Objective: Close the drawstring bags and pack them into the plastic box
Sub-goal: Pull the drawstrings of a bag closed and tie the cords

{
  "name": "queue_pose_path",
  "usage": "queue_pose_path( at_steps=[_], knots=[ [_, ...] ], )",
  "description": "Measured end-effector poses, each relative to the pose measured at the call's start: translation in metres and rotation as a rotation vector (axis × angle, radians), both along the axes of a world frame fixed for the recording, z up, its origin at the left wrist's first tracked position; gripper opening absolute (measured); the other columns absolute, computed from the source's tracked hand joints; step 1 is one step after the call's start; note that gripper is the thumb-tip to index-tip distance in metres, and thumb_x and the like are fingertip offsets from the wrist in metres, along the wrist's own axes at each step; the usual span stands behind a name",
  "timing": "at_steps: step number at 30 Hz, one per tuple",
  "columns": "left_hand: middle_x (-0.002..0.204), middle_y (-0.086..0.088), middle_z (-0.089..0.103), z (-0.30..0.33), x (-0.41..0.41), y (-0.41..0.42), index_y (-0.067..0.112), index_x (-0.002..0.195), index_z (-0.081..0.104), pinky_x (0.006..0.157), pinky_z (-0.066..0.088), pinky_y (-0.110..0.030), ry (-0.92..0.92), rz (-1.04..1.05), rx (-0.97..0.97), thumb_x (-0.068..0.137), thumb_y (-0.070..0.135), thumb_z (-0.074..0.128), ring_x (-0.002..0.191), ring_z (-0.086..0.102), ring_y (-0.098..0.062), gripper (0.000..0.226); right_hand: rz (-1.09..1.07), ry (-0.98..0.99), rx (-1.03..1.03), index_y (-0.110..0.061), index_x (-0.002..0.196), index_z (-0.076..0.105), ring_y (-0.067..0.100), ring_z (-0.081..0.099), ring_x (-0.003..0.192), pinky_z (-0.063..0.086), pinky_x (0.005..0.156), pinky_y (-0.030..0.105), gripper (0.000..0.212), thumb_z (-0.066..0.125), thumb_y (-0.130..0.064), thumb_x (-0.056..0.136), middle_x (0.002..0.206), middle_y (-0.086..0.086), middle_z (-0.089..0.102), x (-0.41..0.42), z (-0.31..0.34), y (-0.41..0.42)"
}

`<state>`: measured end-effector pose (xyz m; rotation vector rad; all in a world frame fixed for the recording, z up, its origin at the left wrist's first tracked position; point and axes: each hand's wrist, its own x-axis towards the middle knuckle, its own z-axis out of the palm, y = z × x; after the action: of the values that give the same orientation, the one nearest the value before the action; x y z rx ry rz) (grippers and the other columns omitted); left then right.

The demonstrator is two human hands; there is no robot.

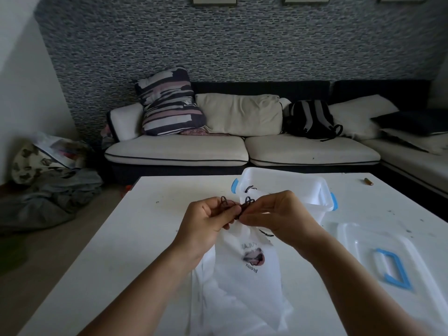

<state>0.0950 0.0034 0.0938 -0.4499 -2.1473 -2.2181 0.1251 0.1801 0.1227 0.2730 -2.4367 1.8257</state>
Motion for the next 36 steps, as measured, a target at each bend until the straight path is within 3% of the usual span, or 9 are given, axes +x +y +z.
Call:
queue_pose_path(
  at_steps=[3,6,8,13,17,23,29,34,36],
  knots=[
    [0.066,0.001,0.07,0.0,0.002,0.002,-0.001,0.089,0.076,0.06,0.048,-0.016,0.001,0.05,0.023,0.084,0.005,0.074,0.056,0.059,-0.007,0.008,-0.056,0.047,0.022,-0.008,0.081,0.081,0.012,0.07,0.07,0.053,0.066,0.018,0.01,0.086,-0.005,0.072,0.077,0.004,0.077,-0.001,-0.001,-0.004],
    [0.07,0.001,0.075,0.0,0.003,0.002,0.007,0.085,0.08,0.06,0.049,-0.016,0.132,0.106,-0.055,0.082,0.006,0.077,0.057,0.061,-0.007,0.004,-0.099,0.091,0.022,-0.006,0.076,0.081,0.007,0.056,0.054,0.043,0.056,0.017,0.007,0.086,-0.004,0.072,0.067,0.008,0.074,-0.002,-0.005,-0.008],
    [0.074,0.003,0.077,0.001,0.005,0.002,0.011,0.085,0.081,0.063,0.049,-0.014,0.248,0.136,-0.121,0.081,0.006,0.078,0.061,0.065,-0.004,0.007,-0.117,0.115,-0.006,-0.008,0.073,0.08,0.012,0.052,0.054,0.042,0.054,0.023,0.006,0.086,-0.005,0.072,0.066,0.013,0.072,-0.002,-0.008,-0.011],
    [0.081,0.009,0.078,0.003,0.008,0.0,0.019,0.089,0.08,0.075,0.057,-0.019,0.372,0.194,-0.141,0.08,0.007,0.079,0.077,0.075,-0.008,0.014,-0.166,0.192,-0.043,-0.011,0.072,0.08,0.028,0.069,0.063,0.057,0.063,0.041,0.007,0.087,-0.009,0.073,0.069,0.009,0.075,0.0,-0.008,-0.015],
    [0.075,0.003,0.077,0.005,0.007,-0.001,0.022,0.085,0.08,0.07,0.058,-0.023,0.29,0.181,-0.046,0.074,0.017,0.08,0.07,0.074,-0.015,0.012,-0.17,0.237,0.006,-0.01,0.072,0.079,0.02,0.074,0.068,0.06,0.067,0.032,0.007,0.085,-0.006,0.075,0.071,0.0,0.076,0.001,-0.007,-0.018],
    [0.076,0.006,0.078,0.012,0.005,-0.004,0.025,0.081,0.079,0.069,0.053,-0.014,0.294,0.132,-0.02,0.07,0.02,0.079,0.072,0.073,-0.005,0.012,-0.157,0.277,-0.018,-0.004,0.074,0.075,0.012,0.074,0.073,0.059,0.073,0.023,0.008,0.081,0.0,0.078,0.076,-0.002,0.077,0.003,-0.011,-0.028],
    [0.089,0.01,0.078,0.007,0.006,-0.01,0.015,0.096,0.08,0.076,0.056,-0.017,0.702,0.257,-0.323,0.077,-0.001,0.08,0.082,0.072,0.0,0.025,-0.348,0.349,0.065,-0.014,0.065,0.071,0.009,0.067,0.059,0.054,0.056,0.028,0.02,0.079,0.004,0.068,0.063,-0.005,0.071,0.0,-0.016,-0.036],
    [0.093,0.012,0.077,0.007,0.008,-0.009,0.019,0.099,0.079,0.08,0.055,-0.016,0.689,0.253,-0.315,0.08,-0.005,0.075,0.088,0.072,-0.001,0.031,-0.268,0.23,0.119,-0.022,0.101,0.06,0.01,0.062,0.068,0.049,0.061,0.021,0.025,0.067,-0.004,0.084,0.072,0.0,0.067,0.0,-0.016,-0.046],
    [0.092,0.014,0.077,0.005,0.008,-0.008,0.022,0.098,0.078,0.081,0.054,-0.016,0.625,0.212,-0.265,0.082,-0.008,0.073,0.089,0.072,-0.003,0.035,-0.223,0.209,0.227,-0.022,0.079,0.059,0.009,0.049,0.055,0.037,0.051,0.019,0.018,0.059,-0.006,0.088,0.059,-0.004,0.054,-0.001,-0.015,-0.046]
  ],
)
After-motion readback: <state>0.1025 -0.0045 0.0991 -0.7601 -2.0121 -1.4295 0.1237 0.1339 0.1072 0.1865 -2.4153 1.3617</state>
